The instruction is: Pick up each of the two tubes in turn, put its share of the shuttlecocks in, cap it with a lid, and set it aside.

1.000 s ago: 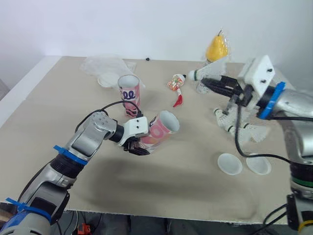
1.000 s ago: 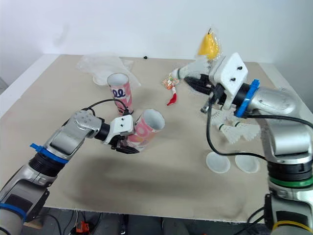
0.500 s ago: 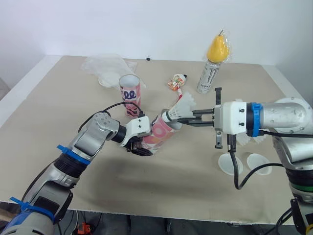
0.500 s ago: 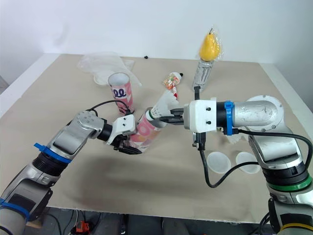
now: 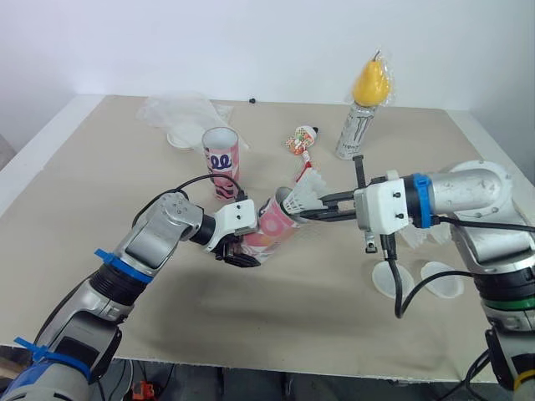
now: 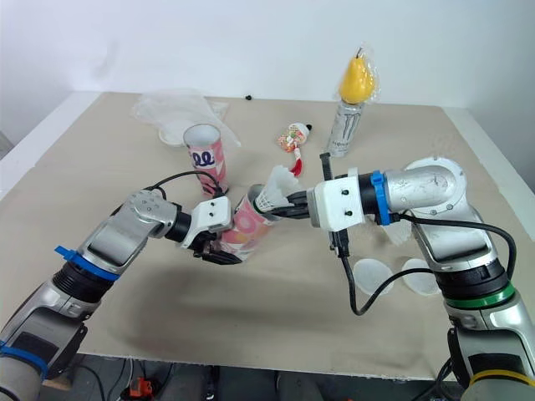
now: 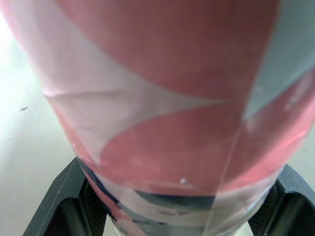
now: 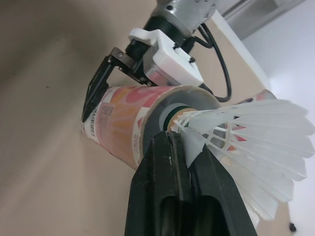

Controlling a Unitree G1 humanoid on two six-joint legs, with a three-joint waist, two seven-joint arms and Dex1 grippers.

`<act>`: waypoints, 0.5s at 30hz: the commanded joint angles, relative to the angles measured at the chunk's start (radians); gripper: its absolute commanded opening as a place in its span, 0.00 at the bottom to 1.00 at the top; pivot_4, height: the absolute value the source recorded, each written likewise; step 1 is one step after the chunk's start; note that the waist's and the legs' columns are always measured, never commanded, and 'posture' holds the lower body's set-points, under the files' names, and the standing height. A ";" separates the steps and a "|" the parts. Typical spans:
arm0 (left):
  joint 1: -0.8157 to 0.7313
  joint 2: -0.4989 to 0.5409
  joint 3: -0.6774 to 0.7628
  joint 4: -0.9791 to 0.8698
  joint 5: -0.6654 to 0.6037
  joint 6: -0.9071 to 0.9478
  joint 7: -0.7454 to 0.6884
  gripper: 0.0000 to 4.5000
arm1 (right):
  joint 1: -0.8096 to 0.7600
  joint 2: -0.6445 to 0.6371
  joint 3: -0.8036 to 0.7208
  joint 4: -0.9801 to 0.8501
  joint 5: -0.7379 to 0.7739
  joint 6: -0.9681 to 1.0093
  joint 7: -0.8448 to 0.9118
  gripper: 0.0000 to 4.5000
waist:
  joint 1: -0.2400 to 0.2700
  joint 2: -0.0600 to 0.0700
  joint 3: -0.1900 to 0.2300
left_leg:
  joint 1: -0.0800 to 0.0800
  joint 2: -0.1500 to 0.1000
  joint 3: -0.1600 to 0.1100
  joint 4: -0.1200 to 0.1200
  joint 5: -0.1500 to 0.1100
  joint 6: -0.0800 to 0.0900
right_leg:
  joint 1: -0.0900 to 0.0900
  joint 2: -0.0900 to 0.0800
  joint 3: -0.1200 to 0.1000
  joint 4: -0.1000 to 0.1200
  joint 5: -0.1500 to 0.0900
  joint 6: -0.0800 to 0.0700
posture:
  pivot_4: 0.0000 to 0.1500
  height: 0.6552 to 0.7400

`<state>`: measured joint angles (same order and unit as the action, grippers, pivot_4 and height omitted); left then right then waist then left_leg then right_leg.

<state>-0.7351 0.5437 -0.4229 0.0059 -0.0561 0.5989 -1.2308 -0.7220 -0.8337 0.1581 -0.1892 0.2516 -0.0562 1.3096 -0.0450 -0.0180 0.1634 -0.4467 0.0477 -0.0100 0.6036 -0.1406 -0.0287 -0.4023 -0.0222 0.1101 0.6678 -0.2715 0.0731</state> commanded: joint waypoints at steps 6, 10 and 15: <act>0.006 0.021 -0.005 -0.036 -0.006 0.010 -0.001 0.68 | -0.048 -0.014 -0.072 -0.036 0.104 0.119 0.004 0.92 | 0.000 0.000 0.000 | 0.000 0.000 0.000 0.000 0.000 0.000 | 0.000 0.000 0.000 0.000 0.000 -0.001 | 1.00 1.00; 0.005 0.028 -0.012 -0.034 -0.002 0.006 -0.003 0.68 | 0.023 -0.035 -0.250 -0.093 0.279 0.381 -0.146 0.99 | 0.001 0.000 0.000 | 0.000 0.000 -0.001 0.000 0.000 0.000 | 0.000 0.000 0.000 0.000 0.000 -0.001 | 1.00 1.00; 0.001 0.036 -0.029 -0.030 0.002 -0.010 -0.016 0.68 | 0.225 0.032 -0.498 -0.212 0.454 0.649 -0.449 0.99 | 0.005 -0.001 0.000 | 0.000 0.000 -0.003 0.000 0.000 0.000 | 0.001 0.000 -0.002 0.000 0.003 -0.006 | 1.00 1.00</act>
<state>-0.7319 0.5696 -0.4365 -0.0138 -0.0590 0.5947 -1.2350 -0.5512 -0.8313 -0.2261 -0.3274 0.6262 0.4940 0.9988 -0.0404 -0.0192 0.1637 -0.4469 0.0475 -0.0127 0.6032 -0.1407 -0.0286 -0.4011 -0.0223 0.1083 0.6681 -0.2687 0.0667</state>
